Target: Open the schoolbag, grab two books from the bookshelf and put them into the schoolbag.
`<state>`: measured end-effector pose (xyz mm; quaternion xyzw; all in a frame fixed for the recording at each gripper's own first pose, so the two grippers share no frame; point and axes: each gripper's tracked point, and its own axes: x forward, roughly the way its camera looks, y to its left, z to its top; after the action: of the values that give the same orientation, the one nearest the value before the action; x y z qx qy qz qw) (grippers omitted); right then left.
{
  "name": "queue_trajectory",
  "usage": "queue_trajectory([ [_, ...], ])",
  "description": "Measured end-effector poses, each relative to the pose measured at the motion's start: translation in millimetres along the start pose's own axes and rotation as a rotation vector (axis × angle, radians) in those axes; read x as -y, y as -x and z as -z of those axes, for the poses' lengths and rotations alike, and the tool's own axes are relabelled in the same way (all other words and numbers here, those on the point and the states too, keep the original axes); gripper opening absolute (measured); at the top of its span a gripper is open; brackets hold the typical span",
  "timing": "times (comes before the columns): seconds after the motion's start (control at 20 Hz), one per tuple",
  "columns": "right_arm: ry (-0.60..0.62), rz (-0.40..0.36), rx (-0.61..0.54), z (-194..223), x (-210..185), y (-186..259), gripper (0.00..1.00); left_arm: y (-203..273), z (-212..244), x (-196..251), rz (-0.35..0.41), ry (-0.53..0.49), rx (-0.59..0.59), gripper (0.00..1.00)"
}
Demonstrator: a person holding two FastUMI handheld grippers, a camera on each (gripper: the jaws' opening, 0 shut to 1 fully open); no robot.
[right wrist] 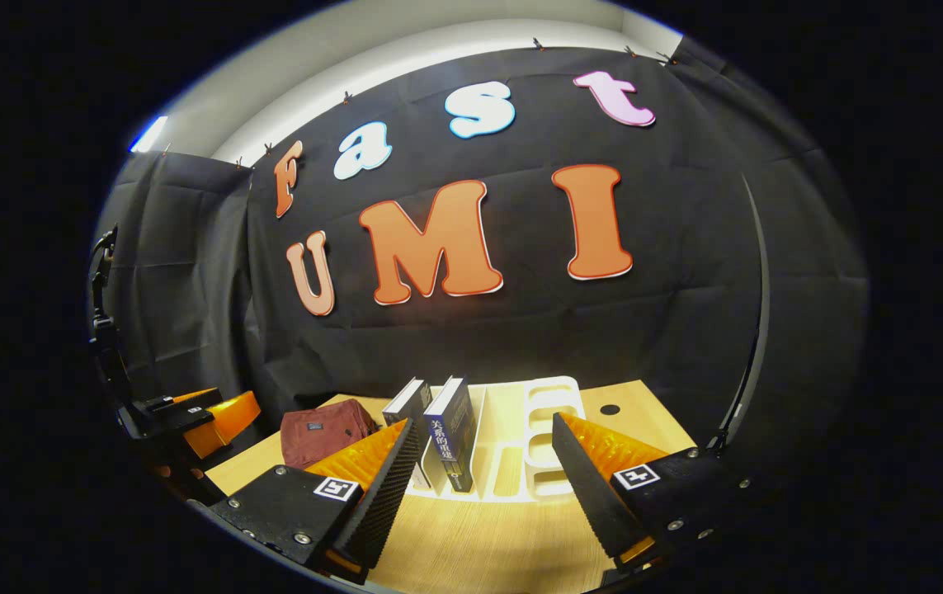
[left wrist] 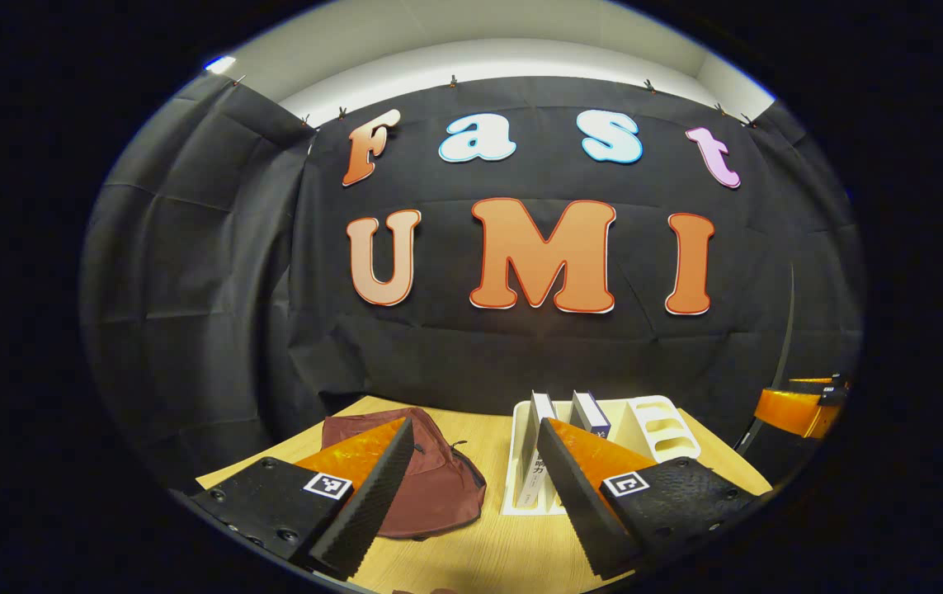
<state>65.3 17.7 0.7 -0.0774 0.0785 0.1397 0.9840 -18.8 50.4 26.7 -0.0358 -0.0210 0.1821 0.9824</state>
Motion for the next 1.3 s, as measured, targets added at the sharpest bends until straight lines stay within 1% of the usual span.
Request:
queue_trajectory([
  [0.1, -0.002, -0.016, 0.000, -3.5, -3.0, -8.1, 0.96, -2.5, -3.4, -3.5, 0.000, -0.006, 0.007, 0.95],
  [0.15, -0.008, -0.021, 0.000, -5.6, -5.9, -12.5, 0.96, -4.2, -7.7, -7.4, -0.001, -0.006, 0.016, 0.99],
  [0.2, -0.019, -0.026, -0.003, -6.1, -8.3, -17.0, 0.96, -7.3, -9.9, -10.8, 0.004, -0.006, 0.021, 0.94],
  [0.25, -0.035, -0.030, -0.011, -7.3, -12.1, -21.3, 0.96, -9.3, -14.7, -15.7, 0.007, -0.005, 0.027, 0.94],
  [0.3, -0.051, -0.036, -0.014, -8.9, -17.6, -23.2, 1.00, -11.6, -20.7, -23.6, 0.009, -0.004, 0.043, 0.94],
  [0.35, -0.062, -0.035, -0.012, -11.6, -21.1, -26.5, 1.00, -15.2, -25.6, -30.6, 0.010, -0.004, 0.058, 0.94],
  [0.4, -0.063, -0.019, 0.003, -15.4, -20.8, -29.9, 0.96, -20.2, -27.9, -37.1, 0.013, -0.002, 0.067, 0.94],
  [0.5, -0.050, 0.027, 0.019, -17.5, -18.5, -31.0, 0.96, -29.7, -23.4, -46.8, 0.019, 0.001, 0.044, 0.94],
  [0.6, -0.030, 0.041, 0.014, -15.0, -23.6, -32.7, 0.96, -38.3, -23.0, -54.6, 0.033, 0.019, 0.040, 0.95],
  [0.65, -0.014, 0.061, 0.021, -15.4, -22.5, -32.7, 0.96, -42.7, -21.8, -58.9, 0.035, 0.025, 0.044, 0.95],
  [0.75, 0.004, 0.112, 0.029, -13.4, -16.6, -32.1, 0.96, -51.1, -13.7, -65.6, 0.049, 0.015, 0.020, 0.94],
  [0.8, 0.001, 0.123, 0.028, -10.7, -18.9, -32.4, 0.96, -54.8, -8.3, -69.8, 0.048, 0.006, 0.007, 0.94],
  [1.0, 0.018, 0.153, 0.002, 0.5, -24.8, -33.7, 0.96, -64.3, -5.2, -78.5, 0.071, -0.016, 0.009, 0.94],
  [1.15, 0.018, 0.149, -0.009, 3.3, -31.7, -36.8, 0.96, -68.2, -3.0, -87.3, 0.066, -0.056, 0.012, 0.94],
  [1.25, 0.030, 0.153, -0.019, 5.8, -32.3, -37.2, 0.96, -68.4, 9.5, -90.1, 0.072, -0.093, -0.003, 0.94],
  [1.3, 0.037, 0.157, -0.024, 8.1, -31.5, -35.8, 0.96, -69.2, 18.3, -93.1, 0.069, -0.120, -0.017, 0.99],
])
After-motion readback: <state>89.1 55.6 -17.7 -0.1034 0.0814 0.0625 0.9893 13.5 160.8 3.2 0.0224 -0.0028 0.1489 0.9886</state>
